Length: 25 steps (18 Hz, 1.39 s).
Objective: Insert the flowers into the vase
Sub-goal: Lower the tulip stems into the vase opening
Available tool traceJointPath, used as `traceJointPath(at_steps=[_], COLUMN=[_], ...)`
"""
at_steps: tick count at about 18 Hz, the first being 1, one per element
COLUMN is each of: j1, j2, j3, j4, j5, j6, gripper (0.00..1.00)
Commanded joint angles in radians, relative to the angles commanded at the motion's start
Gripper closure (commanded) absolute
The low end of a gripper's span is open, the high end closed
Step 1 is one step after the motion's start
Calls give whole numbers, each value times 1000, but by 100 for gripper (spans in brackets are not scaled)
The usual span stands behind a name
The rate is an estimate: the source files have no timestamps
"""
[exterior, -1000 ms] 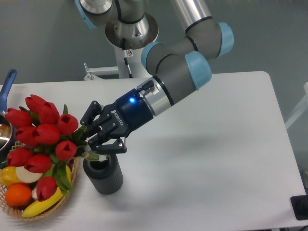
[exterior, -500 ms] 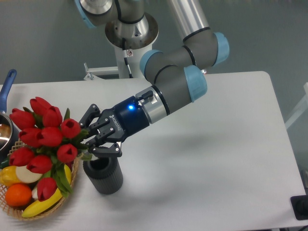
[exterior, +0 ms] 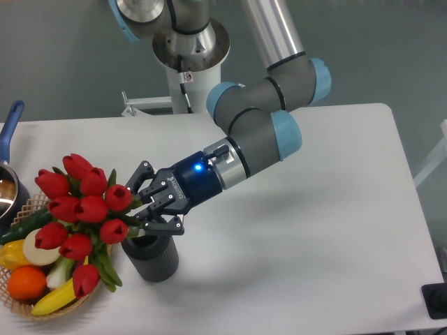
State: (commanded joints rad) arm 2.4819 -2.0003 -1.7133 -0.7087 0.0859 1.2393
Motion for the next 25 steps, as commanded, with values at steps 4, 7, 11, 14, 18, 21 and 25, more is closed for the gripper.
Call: traceJointPath(at_steps=[4,7,11,14,18,21,25], j1=[11,17,20,20,18,20,20], j2=[0,0,-9,-17,-25,-25,-31], j3=[-38,-60,-68,-74,-84,-88,-88], j4=[0,0,0,0,0,0,0], j5=[2,2,0,2,3,3,3], j6=[28,48,81,86,129,134,153], gripper=[72,72,70,70,69,59,51])
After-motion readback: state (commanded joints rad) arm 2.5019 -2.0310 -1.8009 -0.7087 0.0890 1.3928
